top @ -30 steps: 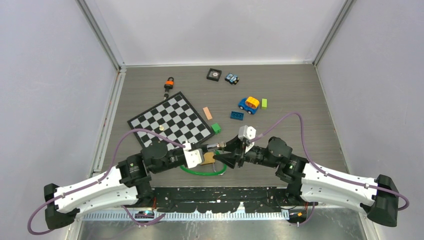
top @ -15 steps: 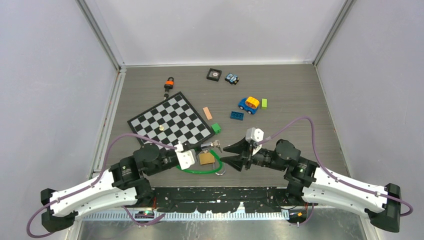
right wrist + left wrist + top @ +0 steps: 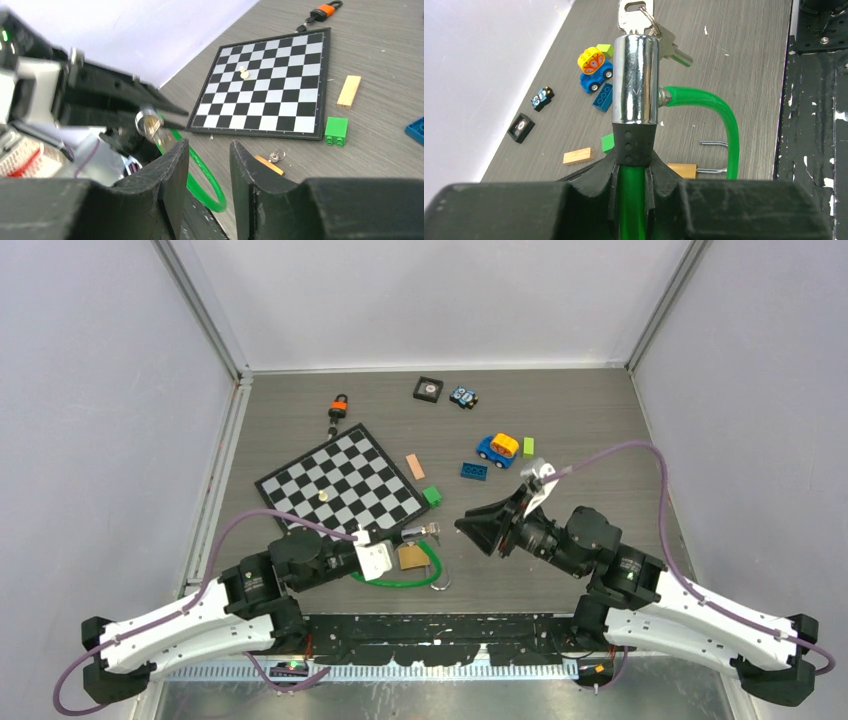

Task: Lock with the key
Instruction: Lock the lock.

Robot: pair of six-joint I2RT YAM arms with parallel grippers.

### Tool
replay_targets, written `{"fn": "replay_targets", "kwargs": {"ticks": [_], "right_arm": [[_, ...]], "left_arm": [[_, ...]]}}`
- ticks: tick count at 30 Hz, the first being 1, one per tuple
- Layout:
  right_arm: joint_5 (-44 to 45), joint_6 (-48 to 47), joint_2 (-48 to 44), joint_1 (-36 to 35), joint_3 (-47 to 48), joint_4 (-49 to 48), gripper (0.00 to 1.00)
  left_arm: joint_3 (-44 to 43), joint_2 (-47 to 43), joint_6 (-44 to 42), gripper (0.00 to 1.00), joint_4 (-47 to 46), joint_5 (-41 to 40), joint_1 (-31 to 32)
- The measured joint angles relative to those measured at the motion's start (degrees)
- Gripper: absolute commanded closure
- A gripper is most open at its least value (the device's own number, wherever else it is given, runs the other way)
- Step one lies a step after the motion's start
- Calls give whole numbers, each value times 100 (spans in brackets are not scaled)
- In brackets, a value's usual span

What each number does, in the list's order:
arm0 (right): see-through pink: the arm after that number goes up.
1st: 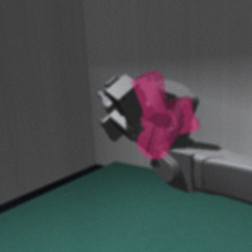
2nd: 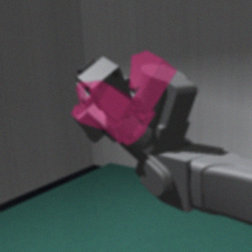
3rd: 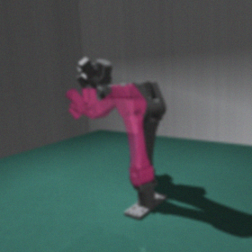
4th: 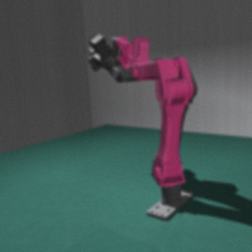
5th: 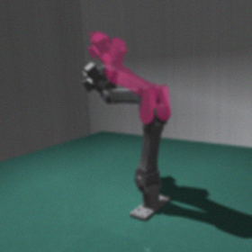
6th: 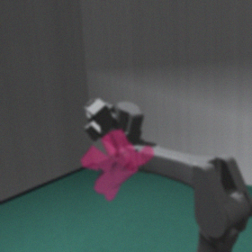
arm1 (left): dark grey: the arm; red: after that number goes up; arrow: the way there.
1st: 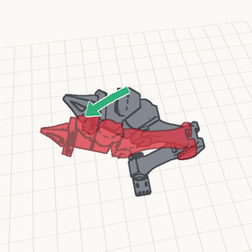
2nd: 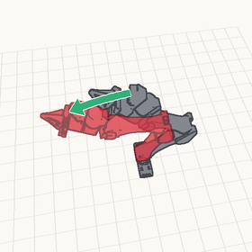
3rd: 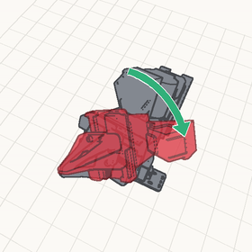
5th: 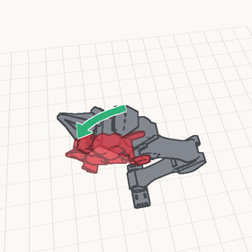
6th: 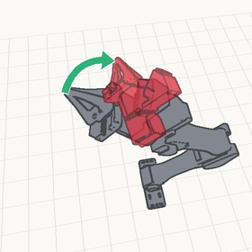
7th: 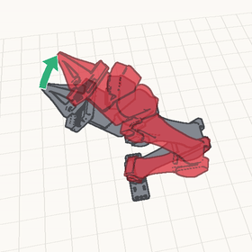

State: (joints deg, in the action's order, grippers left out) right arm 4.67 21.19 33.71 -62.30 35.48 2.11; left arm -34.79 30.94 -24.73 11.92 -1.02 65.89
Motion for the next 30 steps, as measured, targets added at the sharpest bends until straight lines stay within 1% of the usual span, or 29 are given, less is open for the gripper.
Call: {"fn": "replay_targets", "kwargs": {"ticks": [3,6,9,12,16,20,24,30], "right_arm": [[468,608,404,0,802,649,66],[837,1086,741,0,1473,1200,66],[920,1427,977,0,1888,1681,65],[750,1703,1191,0,2229,2120,65],[289,1987,1580,0,2758,2618,64],[-162,2210,1884,0,3069,2909,65],[-496,2389,2124,0,3165,3154,66],[-632,2544,2321,4,3171,3545,66]], "left_arm": [[0,17,-9,100,63,0,0],[0,28,-26,100,90,0,0],[0,44,-83,100,127,0,0],[0,44,-114,100,168,2,0],[0,44,-122,100,205,4,0],[0,68,-125,100,214,7,0],[0,81,-125,100,245,7,0],[0,81,-122,100,262,101,0]]}}
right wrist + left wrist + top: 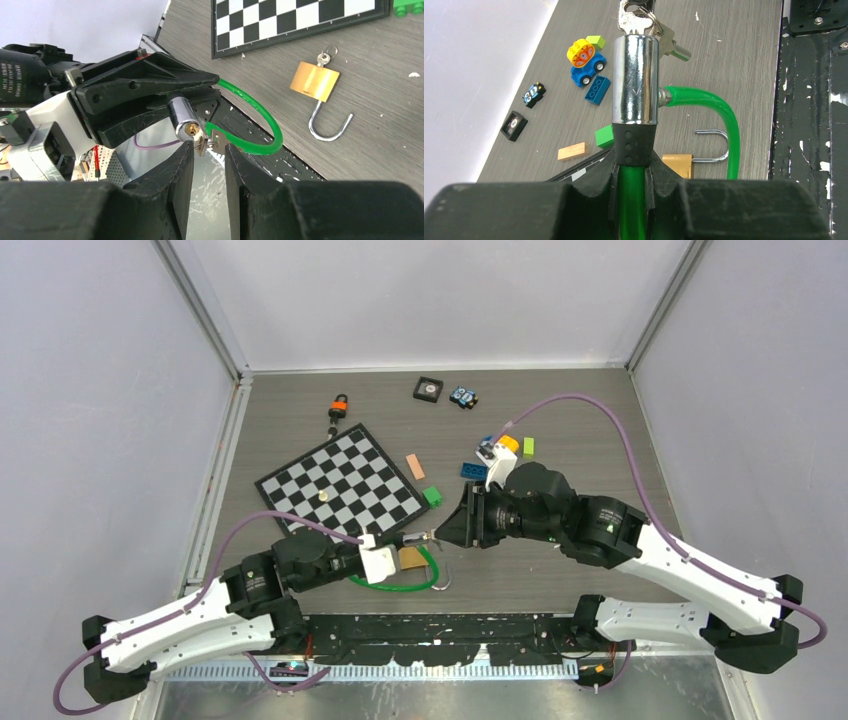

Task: Lock with the key
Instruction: Lock the lock.

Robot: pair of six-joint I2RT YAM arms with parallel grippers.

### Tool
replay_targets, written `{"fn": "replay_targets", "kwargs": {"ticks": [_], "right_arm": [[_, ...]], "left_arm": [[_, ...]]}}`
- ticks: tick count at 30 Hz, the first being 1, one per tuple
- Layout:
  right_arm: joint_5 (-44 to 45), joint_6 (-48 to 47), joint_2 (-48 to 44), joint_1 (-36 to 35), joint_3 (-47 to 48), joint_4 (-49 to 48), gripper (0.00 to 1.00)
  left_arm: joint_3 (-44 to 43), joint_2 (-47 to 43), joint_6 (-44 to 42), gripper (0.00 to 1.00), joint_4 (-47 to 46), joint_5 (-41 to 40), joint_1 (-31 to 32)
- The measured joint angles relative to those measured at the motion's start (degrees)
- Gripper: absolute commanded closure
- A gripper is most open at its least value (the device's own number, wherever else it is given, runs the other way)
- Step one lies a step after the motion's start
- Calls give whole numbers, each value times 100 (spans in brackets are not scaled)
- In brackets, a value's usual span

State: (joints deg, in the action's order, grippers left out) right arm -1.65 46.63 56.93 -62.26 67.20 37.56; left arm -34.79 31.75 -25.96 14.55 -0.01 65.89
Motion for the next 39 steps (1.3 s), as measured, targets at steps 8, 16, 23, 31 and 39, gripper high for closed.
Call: {"fn": "replay_targets", "kwargs": {"ticks": [8,16,23,31,39], "right_arm": [[-118,94,76,52,9,149,73],[-337,136,201,105,11,101,91],[-553,-109,118,144,-76,-168,99],[-968,-1681,-691,164,-1300,-1714,98],[-1543,-3862,-699,181,-1471,-2131,94]], "left_arm": [[0,4,0,100,24,79,0],[0,59,0,100,92,118,0],[0,55,4,100,140,109,0],[0,48,4,100,149,208,0],[0,48,9,100,247,225,0]]}}
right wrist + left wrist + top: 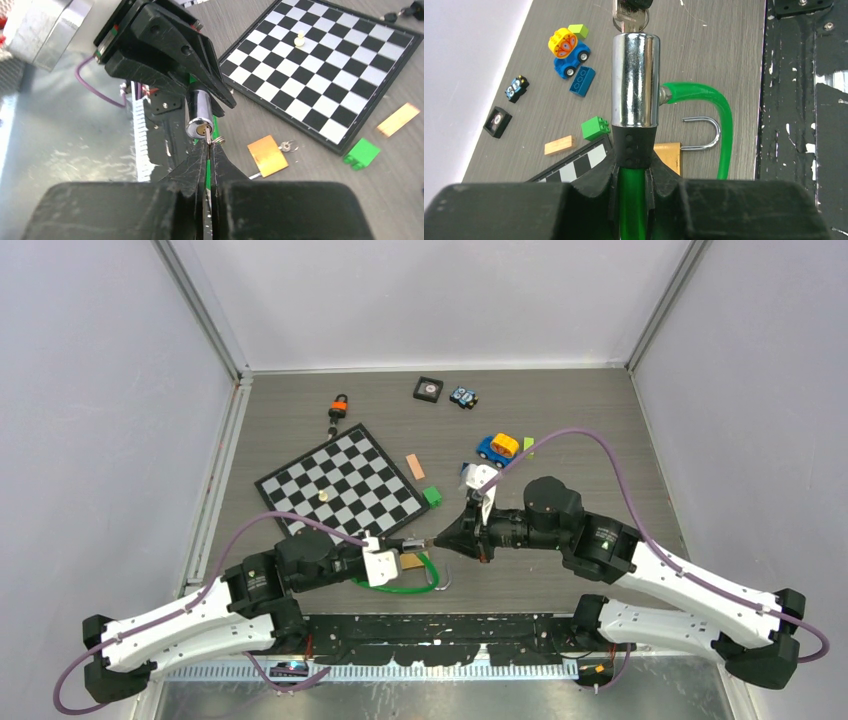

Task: Lock with the key
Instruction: Lock the lock.

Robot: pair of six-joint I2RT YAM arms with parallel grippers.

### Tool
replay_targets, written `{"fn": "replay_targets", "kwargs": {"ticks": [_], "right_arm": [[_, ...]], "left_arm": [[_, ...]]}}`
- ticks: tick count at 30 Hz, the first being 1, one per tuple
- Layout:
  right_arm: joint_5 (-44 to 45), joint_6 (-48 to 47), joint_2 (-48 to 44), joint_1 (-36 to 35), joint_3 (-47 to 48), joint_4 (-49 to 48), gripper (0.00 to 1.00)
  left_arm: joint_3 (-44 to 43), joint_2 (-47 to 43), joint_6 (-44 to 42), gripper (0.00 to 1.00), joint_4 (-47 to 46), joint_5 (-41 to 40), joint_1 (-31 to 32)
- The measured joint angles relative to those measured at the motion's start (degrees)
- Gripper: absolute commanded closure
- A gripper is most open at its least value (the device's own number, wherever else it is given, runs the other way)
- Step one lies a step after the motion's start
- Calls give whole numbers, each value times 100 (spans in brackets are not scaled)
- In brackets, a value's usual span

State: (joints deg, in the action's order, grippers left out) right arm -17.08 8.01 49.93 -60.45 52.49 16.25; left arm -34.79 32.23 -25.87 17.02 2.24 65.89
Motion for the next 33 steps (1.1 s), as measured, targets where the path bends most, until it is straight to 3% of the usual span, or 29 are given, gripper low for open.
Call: {"fn": "replay_targets", "kwargs": {"ticks": [4,18,26,33], "right_arm": [[-334,-1073,70,20,0,50,99],[-1062,-4269,-229,-11,-151,264,99],[-1034,-4933,-363,-57,-262,264,99],[-804,-4684,-732,-90,-420,229,99]], "left_arm": [[0,4,7,100,136,13,0],[0,17,4,100,46,225,11],[0,17,9,100,-2,256,11],[0,17,9,100,-221,306,52]]}}
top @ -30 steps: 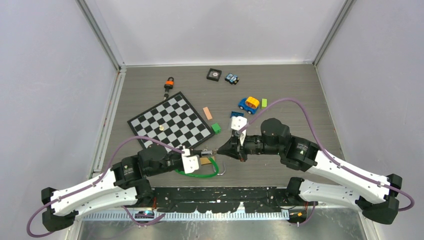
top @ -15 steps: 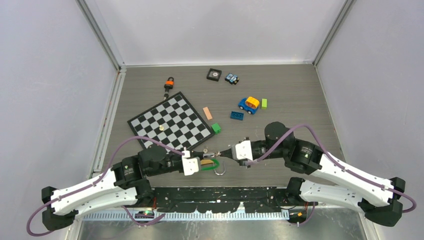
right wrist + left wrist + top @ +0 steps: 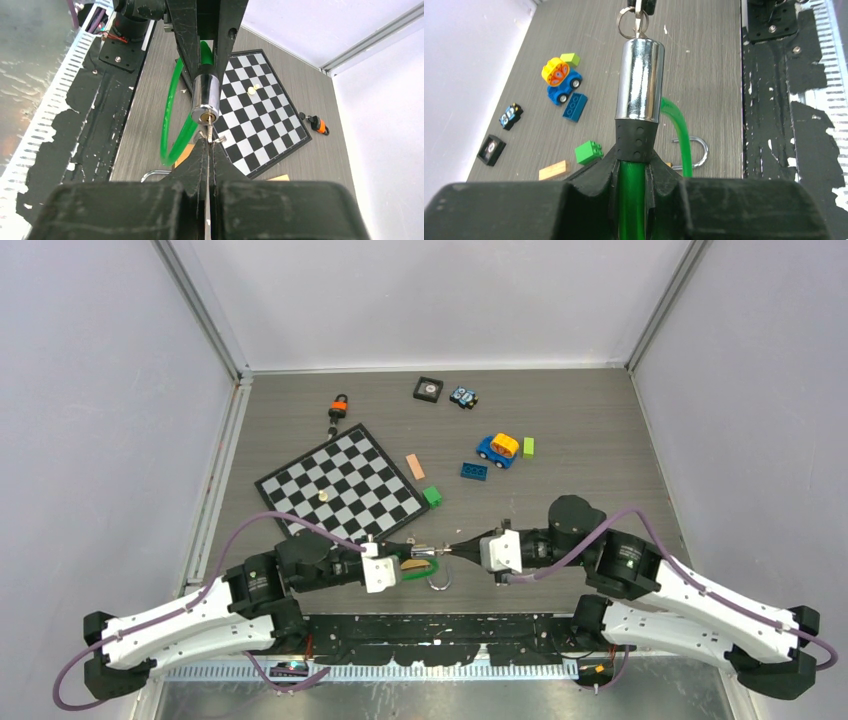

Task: Lock with the key
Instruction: Lock the lock, then place the key at the center of the board.

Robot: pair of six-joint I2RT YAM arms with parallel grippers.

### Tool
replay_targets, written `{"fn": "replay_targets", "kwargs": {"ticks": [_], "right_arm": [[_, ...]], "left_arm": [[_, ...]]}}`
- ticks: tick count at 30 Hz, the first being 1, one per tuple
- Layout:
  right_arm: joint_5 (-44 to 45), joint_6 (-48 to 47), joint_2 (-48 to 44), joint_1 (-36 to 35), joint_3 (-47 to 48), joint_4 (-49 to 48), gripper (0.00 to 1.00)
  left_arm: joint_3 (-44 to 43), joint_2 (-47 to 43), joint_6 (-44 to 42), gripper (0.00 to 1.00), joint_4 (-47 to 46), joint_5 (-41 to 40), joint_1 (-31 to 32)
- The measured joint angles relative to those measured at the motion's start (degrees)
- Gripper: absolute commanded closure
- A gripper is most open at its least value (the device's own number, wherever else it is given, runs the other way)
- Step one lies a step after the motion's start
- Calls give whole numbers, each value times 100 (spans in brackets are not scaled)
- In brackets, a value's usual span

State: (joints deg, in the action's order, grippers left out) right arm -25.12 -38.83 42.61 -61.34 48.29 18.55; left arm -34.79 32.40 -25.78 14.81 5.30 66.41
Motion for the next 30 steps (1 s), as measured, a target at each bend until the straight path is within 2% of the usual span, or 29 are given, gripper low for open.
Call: {"fn": "replay_targets", "kwargs": {"ticks": [11,17,21,24,27,30], "right_arm": [[1003,1384,-1539,7,-575,179,99],[2573,2785,-1845,7,-780,74,99],[4148,4057,-1528,7,-763,142,99],[4868,4835,-951,17,-640,417,99],[5278,5626,-81,63,-372,933,99],[5305,6255,776,264,-98,1340,99]], "left_arm": [[0,-101,9,100,9,-208,-15],[0,-127,9,100,9,-315,-15],[0,-129,35,100,9,-431,-15],[0,-131,107,100,7,-603,-15],[0,-131,229,100,-9,-863,-15],[0,-131,411,100,-66,-1182,-15]]}}
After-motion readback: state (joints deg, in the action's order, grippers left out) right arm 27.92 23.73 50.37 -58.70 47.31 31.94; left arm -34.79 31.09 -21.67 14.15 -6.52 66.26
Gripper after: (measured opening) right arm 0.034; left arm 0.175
